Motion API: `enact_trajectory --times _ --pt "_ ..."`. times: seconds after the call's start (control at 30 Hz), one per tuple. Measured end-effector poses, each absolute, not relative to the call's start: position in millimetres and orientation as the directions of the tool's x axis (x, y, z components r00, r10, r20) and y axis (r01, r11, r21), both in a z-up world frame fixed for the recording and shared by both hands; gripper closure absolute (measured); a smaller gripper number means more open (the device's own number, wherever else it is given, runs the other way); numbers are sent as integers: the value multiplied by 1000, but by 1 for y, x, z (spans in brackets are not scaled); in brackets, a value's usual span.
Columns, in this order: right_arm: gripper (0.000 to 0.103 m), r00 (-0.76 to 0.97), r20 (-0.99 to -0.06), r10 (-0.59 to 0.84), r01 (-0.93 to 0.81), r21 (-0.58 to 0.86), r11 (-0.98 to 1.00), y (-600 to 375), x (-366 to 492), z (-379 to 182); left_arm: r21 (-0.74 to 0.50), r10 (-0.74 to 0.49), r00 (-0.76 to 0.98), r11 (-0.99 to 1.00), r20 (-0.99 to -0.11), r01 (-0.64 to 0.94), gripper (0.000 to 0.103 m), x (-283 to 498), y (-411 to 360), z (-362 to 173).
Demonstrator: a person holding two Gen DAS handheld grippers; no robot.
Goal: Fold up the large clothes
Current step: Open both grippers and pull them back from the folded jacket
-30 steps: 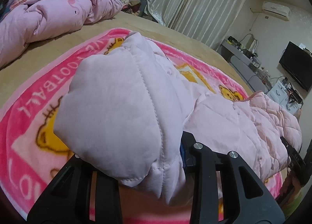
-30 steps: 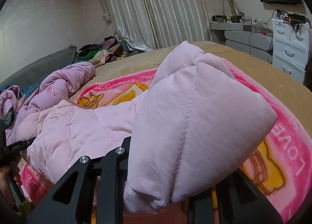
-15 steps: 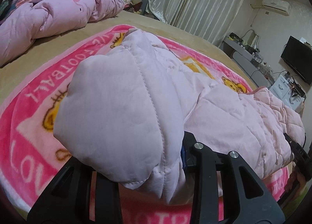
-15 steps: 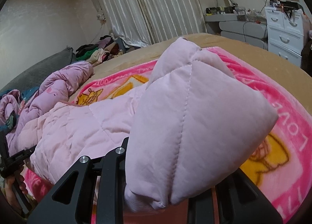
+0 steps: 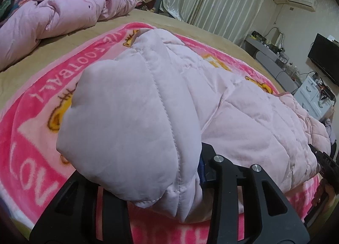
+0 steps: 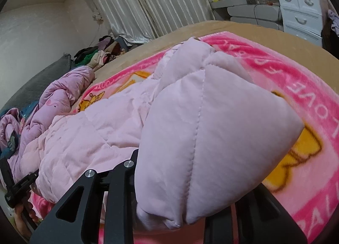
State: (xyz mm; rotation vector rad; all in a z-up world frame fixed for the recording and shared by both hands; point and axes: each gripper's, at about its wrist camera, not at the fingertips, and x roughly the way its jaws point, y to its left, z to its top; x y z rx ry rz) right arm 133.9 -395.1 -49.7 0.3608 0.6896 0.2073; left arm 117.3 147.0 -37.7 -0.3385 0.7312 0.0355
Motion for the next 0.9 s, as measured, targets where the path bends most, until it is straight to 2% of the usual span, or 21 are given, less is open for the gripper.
enact_trajectory --times 0.33,0.47,0.53,0.6,0.67,0.7,0.77,0.83,0.87,0.9 --pt "68 737 -603 305 -35 417 908 -397 130 -66 -291 -90 743 946 -663 -146 70 115 148 -43" --pt "57 725 -614 313 -5 449 893 -402 130 -68 -304 -96 737 940 -669 -153 64 114 151 -44" --pt "46 717 -622 313 11 459 888 -406 127 -68 -317 -106 730 935 -675 -157 62 112 153 -44" --pt "23 709 -636 305 20 450 893 -410 121 -68 -326 -111 722 931 -683 -166 51 110 157 -44" --pt "13 707 -642 296 17 434 901 -411 111 -65 -338 -112 709 923 -696 -185 40 105 161 -44" --pt "10 704 -650 286 11 412 911 -410 104 -62 -328 -98 704 923 -704 -200 29 101 163 -43" --pt "4 703 -668 246 18 363 932 -409 93 -57 -316 -88 704 928 -704 -200 22 92 164 -41" --pt "4 723 -659 207 18 318 948 -407 79 -49 -304 -83 702 932 -707 -197 17 82 163 -38" --pt "4 735 -652 187 22 298 954 -405 72 -45 -286 -67 702 937 -709 -199 9 75 163 -35" --pt "4 753 -641 146 33 259 965 -402 61 -38 -259 -44 706 945 -707 -201 9 67 161 -32"
